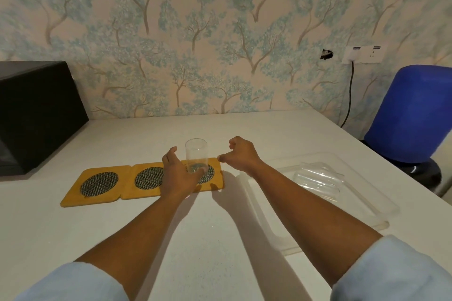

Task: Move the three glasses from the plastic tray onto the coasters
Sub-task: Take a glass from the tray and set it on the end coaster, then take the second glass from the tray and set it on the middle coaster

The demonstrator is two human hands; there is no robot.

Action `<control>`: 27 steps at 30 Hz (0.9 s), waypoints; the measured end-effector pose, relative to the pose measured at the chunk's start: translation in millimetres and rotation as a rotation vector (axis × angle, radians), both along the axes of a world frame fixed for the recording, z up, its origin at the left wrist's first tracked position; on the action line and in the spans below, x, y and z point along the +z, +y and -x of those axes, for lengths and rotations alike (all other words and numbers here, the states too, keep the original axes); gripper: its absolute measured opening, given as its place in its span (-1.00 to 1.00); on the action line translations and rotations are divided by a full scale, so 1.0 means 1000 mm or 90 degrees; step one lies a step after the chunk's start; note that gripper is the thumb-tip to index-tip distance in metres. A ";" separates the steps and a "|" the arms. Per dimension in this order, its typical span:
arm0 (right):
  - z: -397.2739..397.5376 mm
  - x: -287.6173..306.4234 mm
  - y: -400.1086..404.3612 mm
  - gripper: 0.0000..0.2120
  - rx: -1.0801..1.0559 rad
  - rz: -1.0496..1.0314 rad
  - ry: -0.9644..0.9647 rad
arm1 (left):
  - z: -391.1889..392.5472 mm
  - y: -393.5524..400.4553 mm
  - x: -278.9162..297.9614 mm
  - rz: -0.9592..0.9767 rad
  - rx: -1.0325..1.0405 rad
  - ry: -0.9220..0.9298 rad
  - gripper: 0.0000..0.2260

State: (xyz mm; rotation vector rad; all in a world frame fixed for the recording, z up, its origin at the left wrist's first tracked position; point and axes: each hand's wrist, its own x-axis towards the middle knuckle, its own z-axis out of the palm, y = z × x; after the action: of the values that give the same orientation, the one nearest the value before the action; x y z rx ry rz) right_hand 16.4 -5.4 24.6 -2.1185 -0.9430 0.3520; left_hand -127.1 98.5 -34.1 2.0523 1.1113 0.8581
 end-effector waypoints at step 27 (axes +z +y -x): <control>-0.037 -0.042 -0.125 -0.64 -0.146 0.396 -0.298 | 0.036 -0.082 -0.094 -0.150 -0.148 0.320 -0.33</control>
State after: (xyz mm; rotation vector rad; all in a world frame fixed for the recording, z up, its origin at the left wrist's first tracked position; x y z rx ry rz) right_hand 53.1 -130.9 -17.7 -2.9350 -0.9038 0.0192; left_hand -163.4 16.2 -127.9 2.6245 1.0248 0.3753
